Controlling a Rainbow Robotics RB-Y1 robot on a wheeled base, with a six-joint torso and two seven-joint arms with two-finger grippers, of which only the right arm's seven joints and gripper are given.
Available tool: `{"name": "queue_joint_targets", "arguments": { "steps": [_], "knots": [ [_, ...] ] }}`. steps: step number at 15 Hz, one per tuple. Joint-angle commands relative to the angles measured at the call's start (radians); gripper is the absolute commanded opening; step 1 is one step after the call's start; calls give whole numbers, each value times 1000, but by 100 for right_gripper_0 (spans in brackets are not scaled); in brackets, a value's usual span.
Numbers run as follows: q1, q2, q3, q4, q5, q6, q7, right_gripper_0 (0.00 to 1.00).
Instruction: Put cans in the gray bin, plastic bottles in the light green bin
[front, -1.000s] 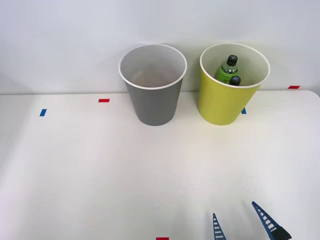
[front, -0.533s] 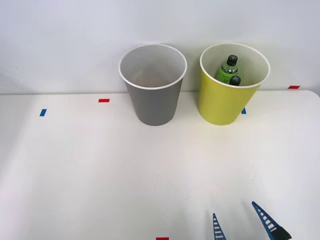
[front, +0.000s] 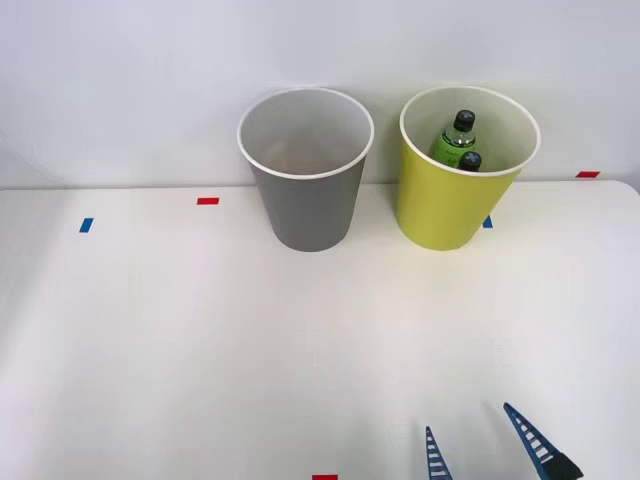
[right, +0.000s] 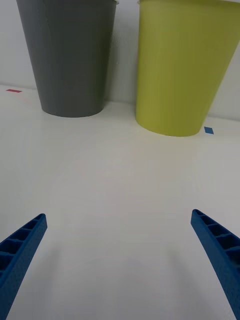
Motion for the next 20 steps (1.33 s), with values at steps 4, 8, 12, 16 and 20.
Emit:
{"name": "queue_joint_targets", "arguments": {
  "steps": [4,8,12,16,20],
  "knots": [
    [0,0,0,0,0,0,0,100],
    [0,0,0,0,0,0,0,100],
    [0,0,0,0,0,0,0,100],
    [0,0,0,0,0,0,0,100],
    [0,0,0,0,0,0,0,100]
  ]
}}
